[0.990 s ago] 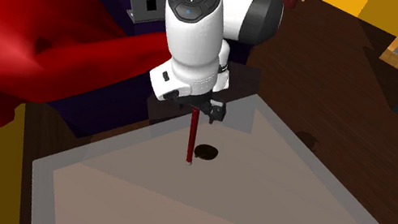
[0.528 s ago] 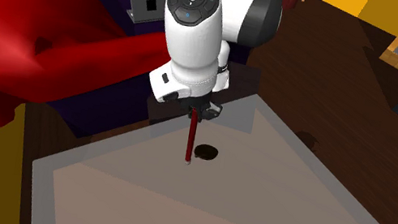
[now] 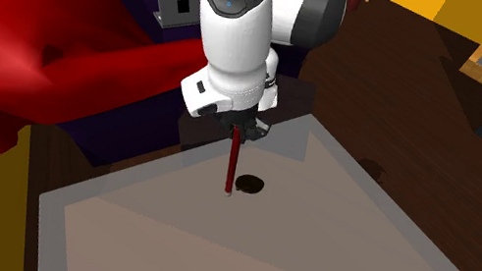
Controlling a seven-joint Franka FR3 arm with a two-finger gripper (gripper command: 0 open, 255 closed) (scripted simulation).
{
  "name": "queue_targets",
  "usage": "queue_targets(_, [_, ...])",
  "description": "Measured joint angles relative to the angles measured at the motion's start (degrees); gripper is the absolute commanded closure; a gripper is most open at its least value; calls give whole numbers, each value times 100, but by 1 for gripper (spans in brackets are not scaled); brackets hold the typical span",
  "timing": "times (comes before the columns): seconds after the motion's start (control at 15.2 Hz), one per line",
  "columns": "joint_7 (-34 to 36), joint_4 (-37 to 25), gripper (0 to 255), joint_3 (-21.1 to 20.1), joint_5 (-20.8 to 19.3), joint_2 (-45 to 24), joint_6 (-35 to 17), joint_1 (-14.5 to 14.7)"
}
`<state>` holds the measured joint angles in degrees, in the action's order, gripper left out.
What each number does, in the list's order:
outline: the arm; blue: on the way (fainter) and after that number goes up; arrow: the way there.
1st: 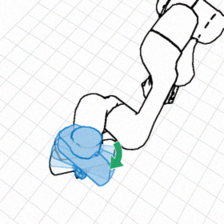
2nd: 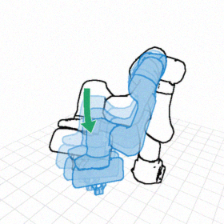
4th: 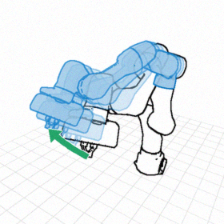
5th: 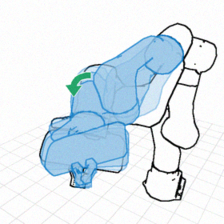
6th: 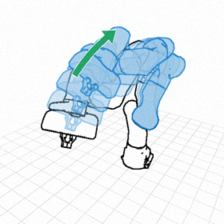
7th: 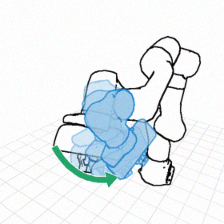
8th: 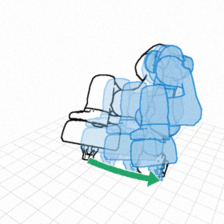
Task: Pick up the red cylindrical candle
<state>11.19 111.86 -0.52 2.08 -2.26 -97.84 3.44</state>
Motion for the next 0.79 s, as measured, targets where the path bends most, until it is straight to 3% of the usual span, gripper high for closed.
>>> queue_targets(0.79, [19,-734,255,6,-5,133,865,-6])
